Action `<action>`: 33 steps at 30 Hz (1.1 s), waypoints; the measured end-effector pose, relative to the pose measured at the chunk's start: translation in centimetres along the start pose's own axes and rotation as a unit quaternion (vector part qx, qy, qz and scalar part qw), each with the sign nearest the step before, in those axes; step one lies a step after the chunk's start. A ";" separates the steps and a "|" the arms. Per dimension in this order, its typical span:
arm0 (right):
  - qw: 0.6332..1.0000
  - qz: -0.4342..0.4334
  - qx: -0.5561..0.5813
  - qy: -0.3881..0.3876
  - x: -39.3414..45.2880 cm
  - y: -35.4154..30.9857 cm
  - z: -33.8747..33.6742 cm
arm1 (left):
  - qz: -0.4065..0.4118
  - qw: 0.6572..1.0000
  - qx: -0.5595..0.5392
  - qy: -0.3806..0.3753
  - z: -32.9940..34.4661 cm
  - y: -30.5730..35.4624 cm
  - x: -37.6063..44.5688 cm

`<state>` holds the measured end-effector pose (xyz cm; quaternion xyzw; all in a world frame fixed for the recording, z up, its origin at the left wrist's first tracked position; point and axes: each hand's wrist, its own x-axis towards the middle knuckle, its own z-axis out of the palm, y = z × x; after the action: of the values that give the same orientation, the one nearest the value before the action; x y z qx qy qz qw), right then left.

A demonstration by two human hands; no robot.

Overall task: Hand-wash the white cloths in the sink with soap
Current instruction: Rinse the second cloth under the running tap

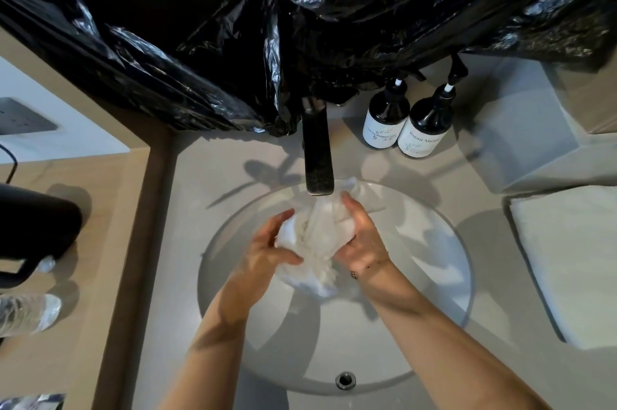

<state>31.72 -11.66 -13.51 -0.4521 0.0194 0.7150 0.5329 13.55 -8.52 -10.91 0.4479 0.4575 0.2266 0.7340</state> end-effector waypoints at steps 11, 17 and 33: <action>0.992 -0.118 0.014 -0.051 -2.8 -2.0 1.6 | 0.010 0.986 -0.017 0.166 5.8 1.5 -1.6; 0.991 -0.125 0.054 0.003 -3.1 -1.8 -1.1 | 0.051 0.974 -0.132 0.177 3.3 2.1 -2.3; 0.976 -0.113 0.185 0.002 -5.2 -2.6 -2.6 | 0.062 0.969 -0.195 0.136 -0.8 1.0 -3.0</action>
<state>35.49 -15.68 -10.37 -0.3460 0.1014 0.6332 0.6849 11.52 -9.94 -8.79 0.2887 0.4717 0.4147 0.7226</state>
